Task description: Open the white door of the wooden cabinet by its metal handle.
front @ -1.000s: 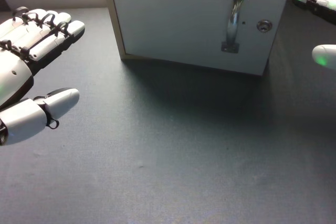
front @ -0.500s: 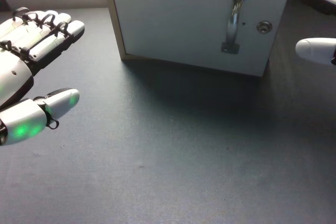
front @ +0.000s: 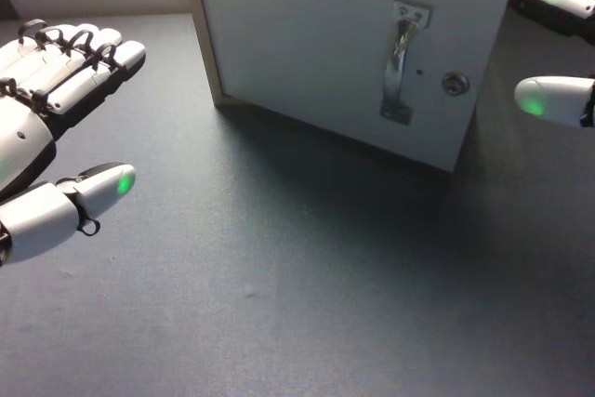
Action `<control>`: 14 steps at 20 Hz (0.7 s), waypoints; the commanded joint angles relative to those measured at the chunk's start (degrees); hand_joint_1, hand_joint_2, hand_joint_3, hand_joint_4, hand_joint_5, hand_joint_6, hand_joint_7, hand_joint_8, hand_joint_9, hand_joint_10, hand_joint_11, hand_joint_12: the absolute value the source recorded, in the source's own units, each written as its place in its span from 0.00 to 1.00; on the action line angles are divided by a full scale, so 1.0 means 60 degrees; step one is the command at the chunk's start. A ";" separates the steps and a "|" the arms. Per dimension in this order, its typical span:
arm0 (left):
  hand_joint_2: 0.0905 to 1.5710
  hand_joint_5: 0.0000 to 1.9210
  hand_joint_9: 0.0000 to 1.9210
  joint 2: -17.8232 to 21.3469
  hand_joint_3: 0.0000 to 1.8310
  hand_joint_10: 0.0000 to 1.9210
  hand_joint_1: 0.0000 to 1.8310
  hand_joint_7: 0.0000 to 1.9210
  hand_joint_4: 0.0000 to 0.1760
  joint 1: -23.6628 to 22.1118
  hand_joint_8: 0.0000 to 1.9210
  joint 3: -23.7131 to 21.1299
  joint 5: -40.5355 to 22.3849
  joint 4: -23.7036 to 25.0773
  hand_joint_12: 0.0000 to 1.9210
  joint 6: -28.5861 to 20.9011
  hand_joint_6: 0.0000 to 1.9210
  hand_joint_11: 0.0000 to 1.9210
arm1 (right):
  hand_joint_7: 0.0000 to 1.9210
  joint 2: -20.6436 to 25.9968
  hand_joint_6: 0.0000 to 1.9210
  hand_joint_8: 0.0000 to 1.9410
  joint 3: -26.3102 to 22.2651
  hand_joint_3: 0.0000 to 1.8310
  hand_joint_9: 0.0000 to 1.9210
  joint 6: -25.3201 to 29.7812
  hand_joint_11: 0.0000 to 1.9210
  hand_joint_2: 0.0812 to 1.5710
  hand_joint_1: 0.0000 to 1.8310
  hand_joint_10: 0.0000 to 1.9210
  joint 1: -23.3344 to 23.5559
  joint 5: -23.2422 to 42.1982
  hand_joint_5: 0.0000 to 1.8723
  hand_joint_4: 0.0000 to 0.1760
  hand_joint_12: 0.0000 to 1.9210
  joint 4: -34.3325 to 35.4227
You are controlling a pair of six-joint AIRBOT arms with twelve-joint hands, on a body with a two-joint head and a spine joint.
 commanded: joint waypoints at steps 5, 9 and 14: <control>0.94 0.03 0.03 0.0026 0.00 0.00 0.09 0.02 0.00 0.0036 0.00 -0.0016 -0.1295 -0.0075 0.15 -0.0059 0.00 0.00 | 0.00 0.0186 0.00 0.00 -0.0174 0.01 0.00 0.0116 0.00 0.91 0.00 0.00 -0.0100 0.1587 0.00 0.00 0.00 0.0227; 0.94 0.02 0.02 0.0033 0.00 0.00 0.08 0.01 0.00 0.0100 0.00 -0.0029 -0.1377 -0.0170 0.11 -0.0060 0.00 0.00 | 0.00 0.0266 0.00 0.00 -0.0294 0.01 0.00 0.0589 0.00 0.93 0.00 0.00 -0.0293 0.1952 0.00 0.00 0.00 0.0000; 0.96 0.01 0.00 0.0088 0.00 0.00 0.07 0.00 0.00 0.0220 0.00 -0.0083 -0.1502 -0.0295 0.07 -0.0060 0.00 0.00 | 0.00 0.0298 0.00 0.00 -0.0427 0.00 0.00 0.0905 0.00 0.86 0.00 0.00 -0.0305 0.1969 0.00 0.05 0.00 -0.0520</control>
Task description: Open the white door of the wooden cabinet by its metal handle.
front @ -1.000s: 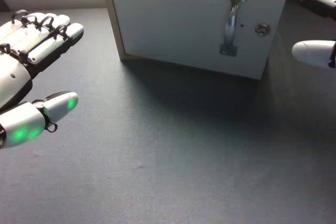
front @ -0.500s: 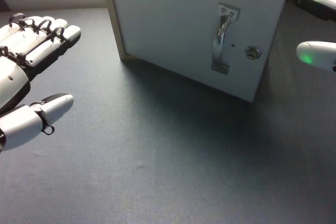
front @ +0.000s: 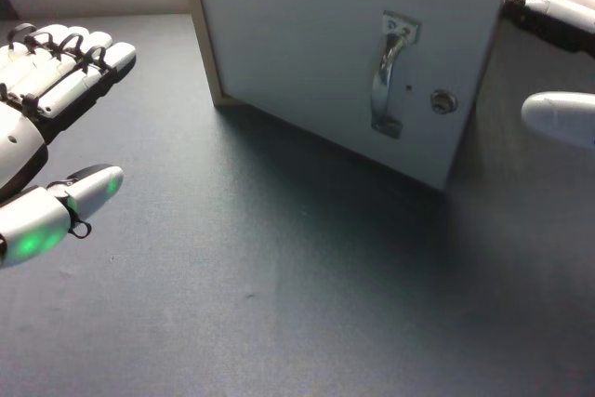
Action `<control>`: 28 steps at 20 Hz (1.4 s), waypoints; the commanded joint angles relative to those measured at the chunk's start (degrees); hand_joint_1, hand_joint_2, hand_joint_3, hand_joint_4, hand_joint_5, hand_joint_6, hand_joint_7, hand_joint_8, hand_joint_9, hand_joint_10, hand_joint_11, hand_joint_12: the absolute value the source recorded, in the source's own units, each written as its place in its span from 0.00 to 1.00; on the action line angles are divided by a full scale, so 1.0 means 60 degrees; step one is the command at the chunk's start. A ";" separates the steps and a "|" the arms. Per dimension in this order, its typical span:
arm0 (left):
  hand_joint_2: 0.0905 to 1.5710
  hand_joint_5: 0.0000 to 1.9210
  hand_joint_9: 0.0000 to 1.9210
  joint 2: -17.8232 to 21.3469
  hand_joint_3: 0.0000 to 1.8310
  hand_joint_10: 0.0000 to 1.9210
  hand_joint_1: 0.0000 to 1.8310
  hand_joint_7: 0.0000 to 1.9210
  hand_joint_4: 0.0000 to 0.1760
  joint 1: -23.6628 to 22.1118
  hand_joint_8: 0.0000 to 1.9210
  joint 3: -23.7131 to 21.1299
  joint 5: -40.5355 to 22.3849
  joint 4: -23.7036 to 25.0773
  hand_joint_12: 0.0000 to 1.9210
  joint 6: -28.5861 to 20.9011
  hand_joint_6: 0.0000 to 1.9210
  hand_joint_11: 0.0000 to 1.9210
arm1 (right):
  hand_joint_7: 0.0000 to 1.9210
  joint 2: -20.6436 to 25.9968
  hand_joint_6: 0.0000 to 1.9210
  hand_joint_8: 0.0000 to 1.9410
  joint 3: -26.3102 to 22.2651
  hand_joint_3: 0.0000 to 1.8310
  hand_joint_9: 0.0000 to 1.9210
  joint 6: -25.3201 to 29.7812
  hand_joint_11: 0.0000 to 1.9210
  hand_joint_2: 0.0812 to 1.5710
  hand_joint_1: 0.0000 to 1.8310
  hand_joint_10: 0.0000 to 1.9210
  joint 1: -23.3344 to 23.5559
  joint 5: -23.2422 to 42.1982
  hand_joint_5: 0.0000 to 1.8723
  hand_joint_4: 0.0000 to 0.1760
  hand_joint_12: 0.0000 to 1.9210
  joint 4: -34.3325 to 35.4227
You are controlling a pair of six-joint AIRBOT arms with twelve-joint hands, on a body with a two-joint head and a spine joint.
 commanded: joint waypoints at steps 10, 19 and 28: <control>0.96 0.01 0.01 0.0091 0.00 0.00 0.08 0.00 0.00 0.0047 0.00 -0.0030 -0.1544 -0.0140 0.12 0.0009 0.00 0.00 | 0.00 0.0050 0.00 0.00 -0.0379 0.01 0.00 0.0571 0.00 0.86 0.00 0.00 0.0030 0.1302 0.00 0.00 0.00 -0.0844; 0.97 0.01 0.00 0.0067 0.00 0.00 0.11 0.00 0.00 0.0072 0.00 -0.0025 -0.1634 -0.0207 0.08 0.0006 0.00 0.00 | 0.00 -0.0389 0.00 0.00 -0.0416 0.01 0.00 0.1041 0.00 0.89 0.00 0.00 0.0126 0.1306 0.00 0.00 0.00 -0.1849; 0.88 0.03 0.02 -0.0030 0.00 0.00 0.00 0.02 0.00 0.0089 0.00 0.0055 -0.1638 -0.0266 0.09 0.0006 0.00 0.00 | 0.00 -0.1448 0.00 0.00 -0.0160 0.00 0.00 0.1310 0.00 0.89 0.05 0.00 0.0854 0.1260 0.00 0.00 0.00 -0.2678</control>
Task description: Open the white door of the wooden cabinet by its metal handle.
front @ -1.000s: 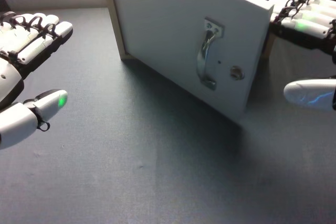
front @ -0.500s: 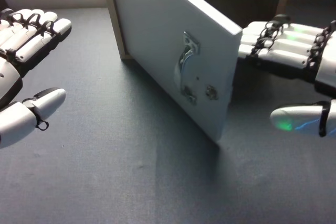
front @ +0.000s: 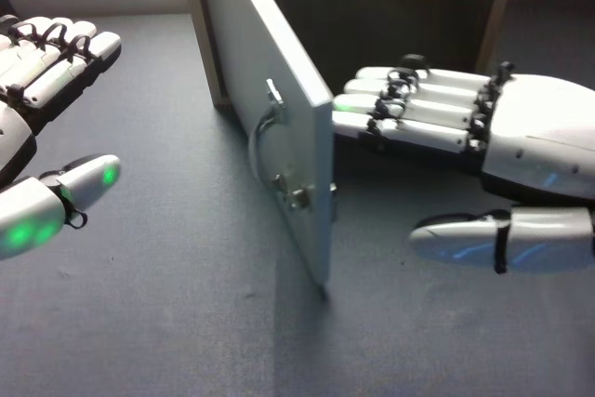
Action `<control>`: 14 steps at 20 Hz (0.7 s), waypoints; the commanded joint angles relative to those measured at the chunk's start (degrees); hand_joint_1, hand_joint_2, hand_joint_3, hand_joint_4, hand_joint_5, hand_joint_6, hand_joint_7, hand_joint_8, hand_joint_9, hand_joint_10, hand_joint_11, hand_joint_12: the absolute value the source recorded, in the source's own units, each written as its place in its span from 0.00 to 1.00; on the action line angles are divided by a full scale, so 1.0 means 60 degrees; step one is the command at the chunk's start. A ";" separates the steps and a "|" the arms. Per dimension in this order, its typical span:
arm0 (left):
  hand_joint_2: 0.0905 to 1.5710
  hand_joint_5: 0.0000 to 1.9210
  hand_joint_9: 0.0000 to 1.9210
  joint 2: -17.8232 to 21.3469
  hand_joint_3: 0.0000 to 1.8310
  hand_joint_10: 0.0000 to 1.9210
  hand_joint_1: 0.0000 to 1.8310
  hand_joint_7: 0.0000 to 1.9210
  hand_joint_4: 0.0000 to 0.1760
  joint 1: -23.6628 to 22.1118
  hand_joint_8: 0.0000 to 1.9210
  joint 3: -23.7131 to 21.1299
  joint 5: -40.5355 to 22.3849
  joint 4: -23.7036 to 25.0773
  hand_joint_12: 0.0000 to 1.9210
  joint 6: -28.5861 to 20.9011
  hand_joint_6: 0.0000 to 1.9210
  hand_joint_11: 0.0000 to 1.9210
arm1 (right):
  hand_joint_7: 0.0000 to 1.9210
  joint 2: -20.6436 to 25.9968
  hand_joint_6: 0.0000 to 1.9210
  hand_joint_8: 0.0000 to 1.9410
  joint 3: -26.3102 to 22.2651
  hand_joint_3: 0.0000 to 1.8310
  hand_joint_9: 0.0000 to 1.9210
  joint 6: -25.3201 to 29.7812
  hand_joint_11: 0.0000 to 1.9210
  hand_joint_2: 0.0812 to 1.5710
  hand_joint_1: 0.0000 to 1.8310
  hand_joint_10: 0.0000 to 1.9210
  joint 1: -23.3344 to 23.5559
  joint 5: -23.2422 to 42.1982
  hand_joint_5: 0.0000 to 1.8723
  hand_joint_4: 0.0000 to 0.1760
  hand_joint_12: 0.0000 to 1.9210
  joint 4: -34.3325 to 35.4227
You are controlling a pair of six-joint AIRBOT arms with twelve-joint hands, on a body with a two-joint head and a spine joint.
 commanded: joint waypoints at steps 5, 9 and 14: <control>0.93 0.00 0.00 -0.0049 0.03 0.00 0.03 0.00 0.00 -0.0030 0.00 0.0094 -0.1157 -0.0017 0.00 0.0008 0.00 0.00 | 0.00 -0.0439 0.00 0.00 0.0160 0.00 0.00 0.0084 0.00 0.92 0.01 0.00 0.0430 0.1075 0.00 0.00 0.00 0.0170; 0.94 0.00 0.00 -0.0081 0.03 0.00 0.00 0.00 0.00 -0.0030 0.00 0.0118 -0.1127 -0.0032 0.00 -0.0006 0.00 0.00 | 0.00 -0.0778 0.00 0.00 0.0188 0.00 0.00 0.0108 0.00 0.93 0.00 0.00 0.0627 0.1051 0.00 0.00 0.00 0.0015; 0.98 0.06 0.03 -0.0094 0.12 0.00 0.01 0.05 0.00 -0.0046 0.00 0.0131 -0.1104 -0.0034 0.20 -0.0011 0.00 0.00 | 0.02 -0.1206 0.00 0.00 0.0209 0.00 0.00 0.0174 0.00 0.90 0.14 0.00 0.0922 0.0898 0.01 0.00 0.00 -0.0346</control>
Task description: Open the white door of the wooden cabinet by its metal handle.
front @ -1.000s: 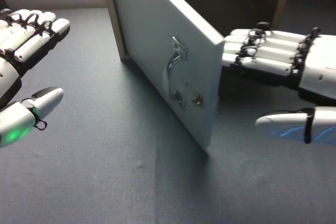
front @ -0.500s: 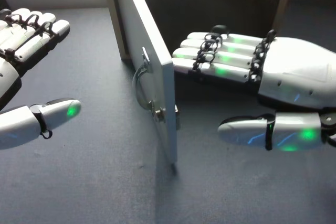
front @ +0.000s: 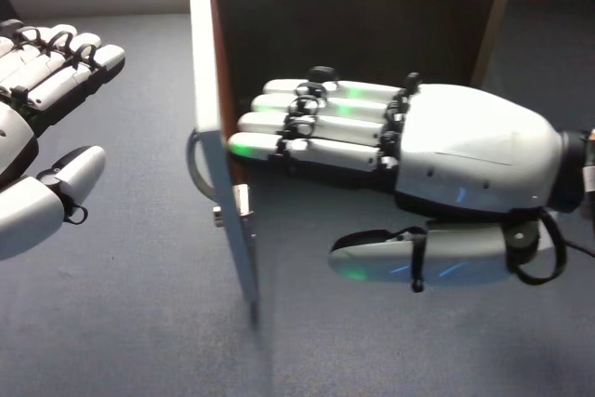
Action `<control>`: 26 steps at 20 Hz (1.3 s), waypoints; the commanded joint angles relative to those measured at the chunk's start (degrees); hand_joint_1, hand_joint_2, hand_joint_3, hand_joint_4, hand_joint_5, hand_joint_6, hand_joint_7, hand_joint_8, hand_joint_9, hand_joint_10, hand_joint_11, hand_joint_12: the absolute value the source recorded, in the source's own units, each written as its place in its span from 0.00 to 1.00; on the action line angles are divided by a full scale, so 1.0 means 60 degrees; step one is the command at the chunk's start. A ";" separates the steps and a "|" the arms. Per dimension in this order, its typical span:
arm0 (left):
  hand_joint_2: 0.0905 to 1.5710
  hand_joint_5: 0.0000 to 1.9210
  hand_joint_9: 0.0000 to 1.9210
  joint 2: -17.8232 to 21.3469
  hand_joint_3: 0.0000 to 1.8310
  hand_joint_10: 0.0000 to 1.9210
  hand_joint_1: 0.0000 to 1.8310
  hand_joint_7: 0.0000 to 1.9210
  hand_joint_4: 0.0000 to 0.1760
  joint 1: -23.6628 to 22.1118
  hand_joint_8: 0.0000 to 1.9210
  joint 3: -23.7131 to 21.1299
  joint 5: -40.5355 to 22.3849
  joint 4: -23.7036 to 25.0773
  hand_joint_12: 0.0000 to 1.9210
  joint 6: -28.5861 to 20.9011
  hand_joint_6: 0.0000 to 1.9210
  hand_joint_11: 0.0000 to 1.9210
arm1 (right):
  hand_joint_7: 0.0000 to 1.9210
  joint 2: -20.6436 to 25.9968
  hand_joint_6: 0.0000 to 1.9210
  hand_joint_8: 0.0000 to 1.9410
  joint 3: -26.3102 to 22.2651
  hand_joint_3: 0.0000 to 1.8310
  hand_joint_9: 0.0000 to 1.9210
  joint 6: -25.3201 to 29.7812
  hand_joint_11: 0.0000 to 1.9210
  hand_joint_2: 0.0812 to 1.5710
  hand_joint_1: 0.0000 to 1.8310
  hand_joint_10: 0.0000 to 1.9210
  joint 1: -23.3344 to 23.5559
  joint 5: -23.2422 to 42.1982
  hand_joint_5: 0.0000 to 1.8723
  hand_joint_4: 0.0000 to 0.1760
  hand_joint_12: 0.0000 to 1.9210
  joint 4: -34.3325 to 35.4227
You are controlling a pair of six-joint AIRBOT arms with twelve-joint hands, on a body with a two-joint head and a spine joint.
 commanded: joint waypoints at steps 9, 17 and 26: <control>0.99 0.05 0.03 -0.0064 0.06 0.00 0.07 0.05 0.00 -0.0107 0.00 0.0070 -0.1052 -0.0029 0.18 -0.0036 0.00 0.00 | 0.00 -0.0698 0.00 0.00 0.0124 0.00 0.00 0.0048 0.00 0.86 0.20 0.00 0.0312 0.1039 0.00 0.00 0.00 0.0360; 1.00 0.02 0.01 -0.0121 0.04 0.00 0.05 0.02 0.00 -0.0155 0.00 0.0113 -0.0981 -0.0008 0.13 -0.0082 0.00 0.00 | 0.00 -0.1112 0.00 0.00 0.0230 0.00 0.00 0.0048 0.00 0.87 0.15 0.00 0.0418 0.0972 0.00 0.00 0.00 0.0310; 1.00 0.01 0.02 -0.0172 0.03 0.00 0.10 0.01 0.00 -0.0221 0.00 0.0154 -0.0904 0.0024 0.12 -0.0099 0.00 0.00 | 0.00 -0.1462 0.00 0.00 0.0289 0.01 0.00 0.0047 0.00 0.92 0.05 0.00 0.0615 0.0801 0.00 0.00 0.00 0.0042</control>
